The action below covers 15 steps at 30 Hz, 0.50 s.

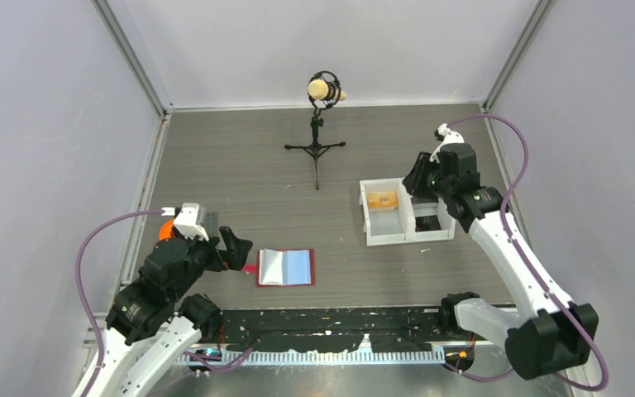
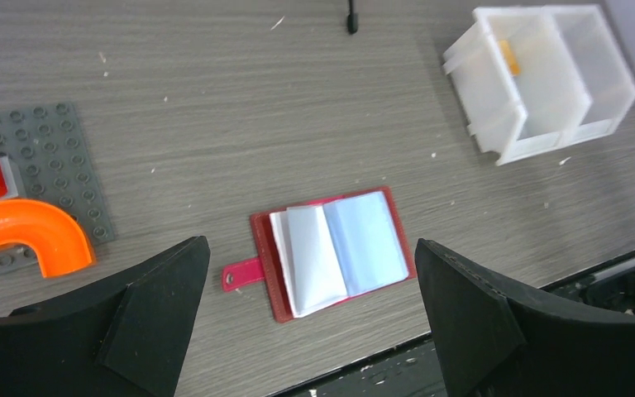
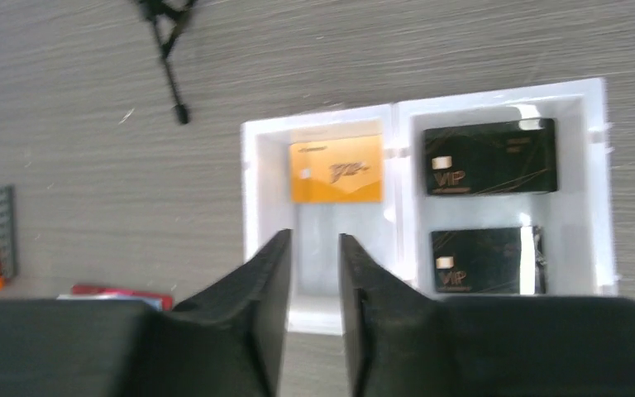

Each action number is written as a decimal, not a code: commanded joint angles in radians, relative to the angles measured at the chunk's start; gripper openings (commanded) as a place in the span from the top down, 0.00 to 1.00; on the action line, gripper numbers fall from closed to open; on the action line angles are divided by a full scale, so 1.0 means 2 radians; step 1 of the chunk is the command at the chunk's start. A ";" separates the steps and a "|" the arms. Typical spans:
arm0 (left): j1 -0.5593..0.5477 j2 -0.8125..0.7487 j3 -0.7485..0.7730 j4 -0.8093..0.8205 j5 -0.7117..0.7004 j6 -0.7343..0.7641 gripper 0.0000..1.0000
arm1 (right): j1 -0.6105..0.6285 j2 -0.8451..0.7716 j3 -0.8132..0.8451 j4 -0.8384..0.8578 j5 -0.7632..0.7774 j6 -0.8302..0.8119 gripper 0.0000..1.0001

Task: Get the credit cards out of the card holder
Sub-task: Reset both arms

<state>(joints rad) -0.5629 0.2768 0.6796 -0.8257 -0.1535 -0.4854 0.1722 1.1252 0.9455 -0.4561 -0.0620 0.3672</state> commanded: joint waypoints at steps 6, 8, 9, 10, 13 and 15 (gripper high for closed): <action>-0.002 -0.017 0.062 0.037 0.048 0.012 0.00 | 0.097 -0.136 0.013 -0.074 0.029 -0.009 0.04; -0.002 -0.025 0.064 0.042 0.054 0.010 0.00 | 0.102 -0.163 0.006 -0.078 0.023 -0.010 0.04; -0.002 -0.032 0.064 0.044 0.057 0.008 0.00 | 0.104 -0.179 0.005 -0.085 0.021 -0.012 0.04; -0.002 -0.036 0.065 0.046 0.059 0.005 0.00 | 0.104 -0.187 0.004 -0.088 0.016 -0.013 0.04; -0.002 -0.051 0.064 0.046 0.062 -0.006 0.00 | 0.104 -0.235 -0.009 -0.080 -0.007 -0.010 0.05; -0.002 -0.062 0.061 0.047 0.062 -0.011 0.00 | 0.104 -0.265 -0.025 -0.066 -0.017 0.002 0.05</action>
<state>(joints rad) -0.5629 0.1902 0.7818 -0.7811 -0.0582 -0.4923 0.3759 0.6949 0.9394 -0.6140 -0.0490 0.3470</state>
